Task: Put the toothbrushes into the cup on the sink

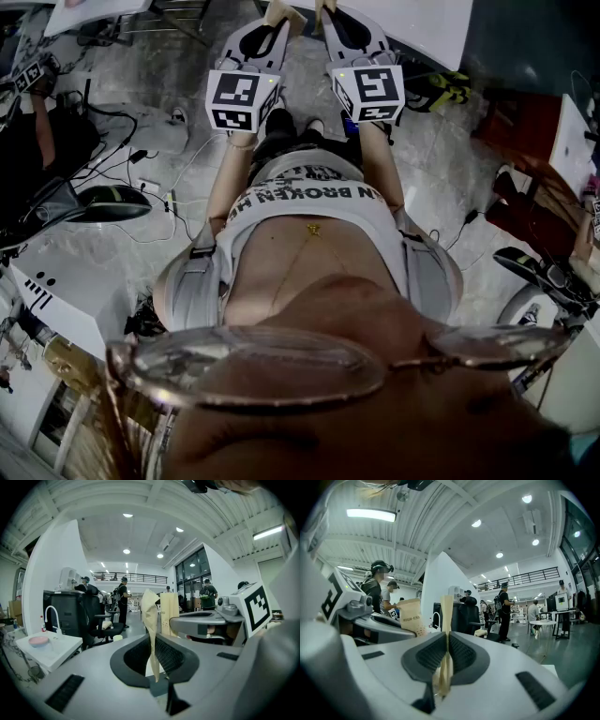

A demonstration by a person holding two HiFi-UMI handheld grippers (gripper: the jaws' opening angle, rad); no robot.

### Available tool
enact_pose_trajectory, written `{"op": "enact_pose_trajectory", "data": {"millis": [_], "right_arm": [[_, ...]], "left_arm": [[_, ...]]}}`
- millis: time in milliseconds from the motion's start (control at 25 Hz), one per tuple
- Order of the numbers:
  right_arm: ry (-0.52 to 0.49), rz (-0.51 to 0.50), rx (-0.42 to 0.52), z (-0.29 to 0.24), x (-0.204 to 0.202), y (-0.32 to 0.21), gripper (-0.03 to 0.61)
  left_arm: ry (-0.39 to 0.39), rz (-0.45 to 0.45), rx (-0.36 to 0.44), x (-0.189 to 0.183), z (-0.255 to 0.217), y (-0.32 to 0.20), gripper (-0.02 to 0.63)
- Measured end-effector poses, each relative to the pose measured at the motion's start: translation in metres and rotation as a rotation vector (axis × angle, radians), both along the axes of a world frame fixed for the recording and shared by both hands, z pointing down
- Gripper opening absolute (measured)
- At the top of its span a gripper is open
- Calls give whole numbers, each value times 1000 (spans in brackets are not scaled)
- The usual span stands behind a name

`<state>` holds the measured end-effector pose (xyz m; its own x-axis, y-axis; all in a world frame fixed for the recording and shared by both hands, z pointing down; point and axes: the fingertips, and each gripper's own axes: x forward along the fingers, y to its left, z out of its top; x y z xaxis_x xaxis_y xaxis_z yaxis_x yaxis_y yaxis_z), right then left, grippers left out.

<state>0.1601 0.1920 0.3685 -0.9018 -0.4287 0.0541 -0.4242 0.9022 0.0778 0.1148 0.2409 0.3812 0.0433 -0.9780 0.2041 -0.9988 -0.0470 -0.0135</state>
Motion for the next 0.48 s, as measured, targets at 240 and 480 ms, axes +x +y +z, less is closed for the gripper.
{"op": "enact_pose_trajectory", "data": {"millis": [240, 480], "right_arm": [[-36, -14, -31, 4, 17, -2, 37], [-70, -2, -79, 9, 26, -12, 35]], "left_arm": [[9, -1, 3, 14, 2, -2, 34], [35, -11, -10, 12, 11, -6, 34]]}}
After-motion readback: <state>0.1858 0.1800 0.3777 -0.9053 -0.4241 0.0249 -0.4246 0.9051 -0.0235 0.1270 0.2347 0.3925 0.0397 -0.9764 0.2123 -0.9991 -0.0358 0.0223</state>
